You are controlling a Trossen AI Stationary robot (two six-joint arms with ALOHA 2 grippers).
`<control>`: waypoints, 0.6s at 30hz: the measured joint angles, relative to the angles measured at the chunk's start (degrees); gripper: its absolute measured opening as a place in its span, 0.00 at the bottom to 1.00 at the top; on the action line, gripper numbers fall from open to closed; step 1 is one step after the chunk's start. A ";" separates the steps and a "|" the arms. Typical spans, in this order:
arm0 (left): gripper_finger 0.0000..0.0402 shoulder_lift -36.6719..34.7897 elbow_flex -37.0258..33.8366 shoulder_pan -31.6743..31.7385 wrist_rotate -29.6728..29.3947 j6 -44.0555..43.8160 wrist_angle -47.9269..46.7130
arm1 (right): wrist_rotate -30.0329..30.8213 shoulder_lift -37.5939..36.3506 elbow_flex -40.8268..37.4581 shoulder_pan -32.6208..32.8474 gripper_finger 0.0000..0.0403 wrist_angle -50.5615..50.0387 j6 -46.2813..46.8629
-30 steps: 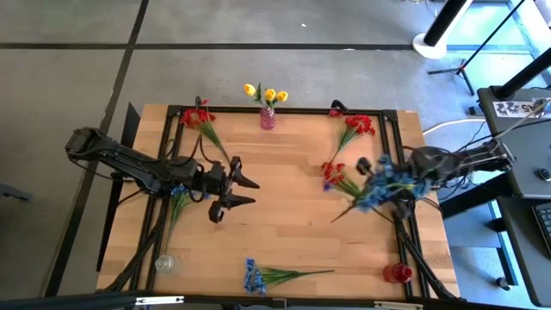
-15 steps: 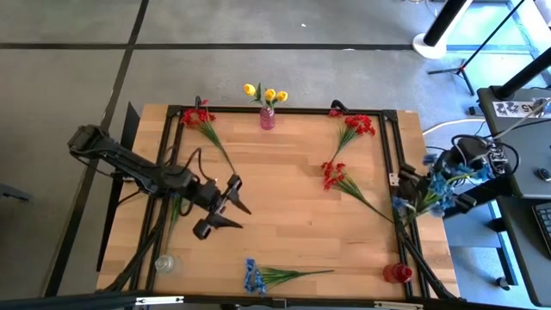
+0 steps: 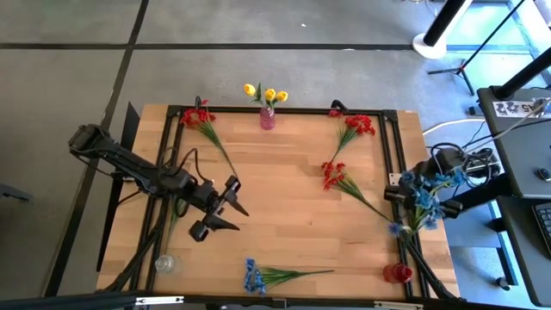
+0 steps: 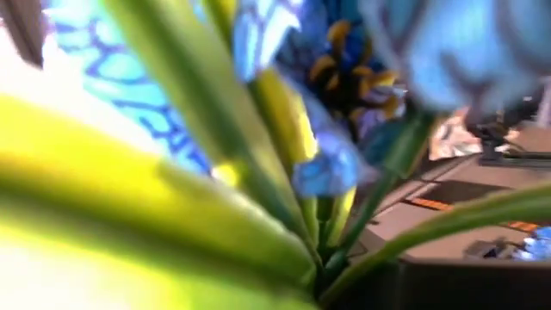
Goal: Sort flowers into vase by color
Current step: Put the top right blue flowers into the red vase
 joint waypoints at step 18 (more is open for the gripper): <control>0.47 0.00 0.00 -0.48 -0.01 -1.93 0.03 | 21.64 8.58 -1.48 33.39 0.00 -1.33 -10.17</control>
